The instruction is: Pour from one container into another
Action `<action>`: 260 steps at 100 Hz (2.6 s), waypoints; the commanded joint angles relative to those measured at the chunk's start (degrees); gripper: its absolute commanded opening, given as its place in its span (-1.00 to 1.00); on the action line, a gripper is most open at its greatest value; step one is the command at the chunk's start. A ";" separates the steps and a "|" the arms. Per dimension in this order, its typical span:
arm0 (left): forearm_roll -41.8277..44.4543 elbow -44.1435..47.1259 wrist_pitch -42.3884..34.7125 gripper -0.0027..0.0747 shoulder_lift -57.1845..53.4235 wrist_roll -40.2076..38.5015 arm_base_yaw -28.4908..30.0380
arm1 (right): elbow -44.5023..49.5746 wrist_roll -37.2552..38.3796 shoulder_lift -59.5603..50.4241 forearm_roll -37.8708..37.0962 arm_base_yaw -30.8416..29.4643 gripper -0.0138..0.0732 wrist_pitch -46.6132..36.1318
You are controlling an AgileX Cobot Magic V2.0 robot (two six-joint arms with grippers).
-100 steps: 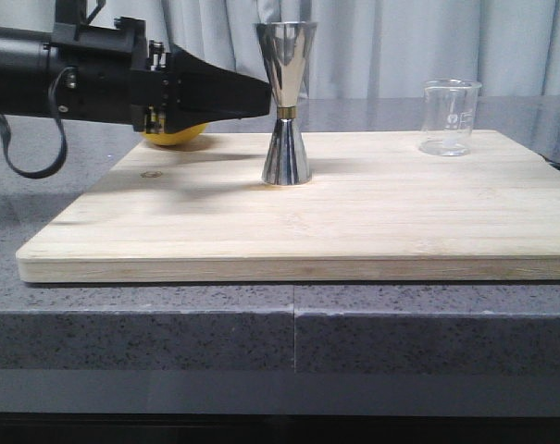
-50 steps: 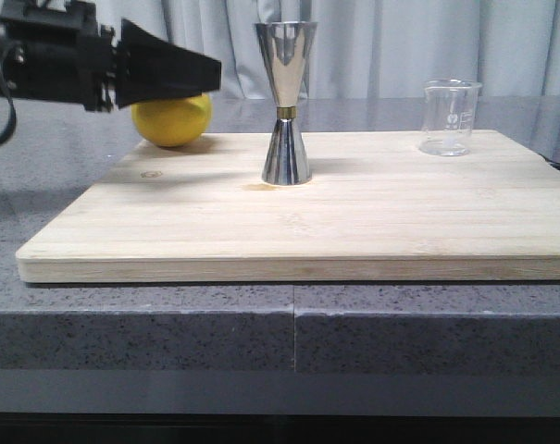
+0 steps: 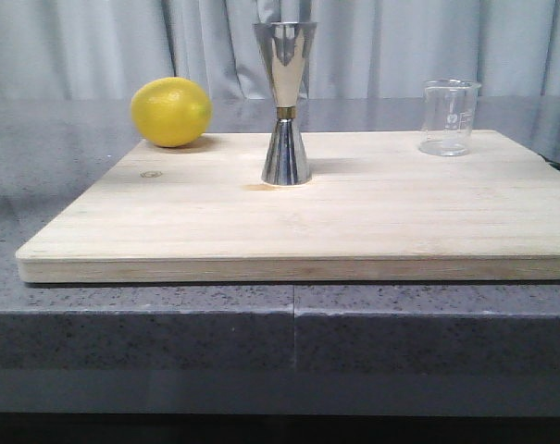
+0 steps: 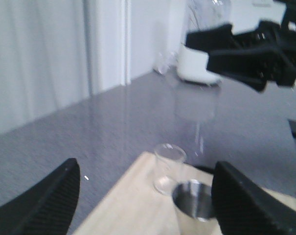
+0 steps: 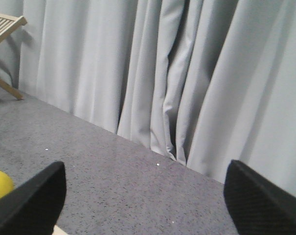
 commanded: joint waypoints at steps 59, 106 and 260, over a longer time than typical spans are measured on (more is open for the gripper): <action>-32.79 -5.94 51.02 0.34 -18.09 24.81 9.10 | -11.65 -3.43 -5.93 2.04 -0.28 0.68 25.84; -34.76 -4.63 63.57 0.34 -32.10 24.22 5.94 | -11.10 -3.43 -18.40 3.15 -0.28 0.67 38.12; -42.01 52.03 65.74 0.19 -90.50 24.22 3.22 | 37.86 -2.16 -71.97 8.57 -0.28 0.61 41.70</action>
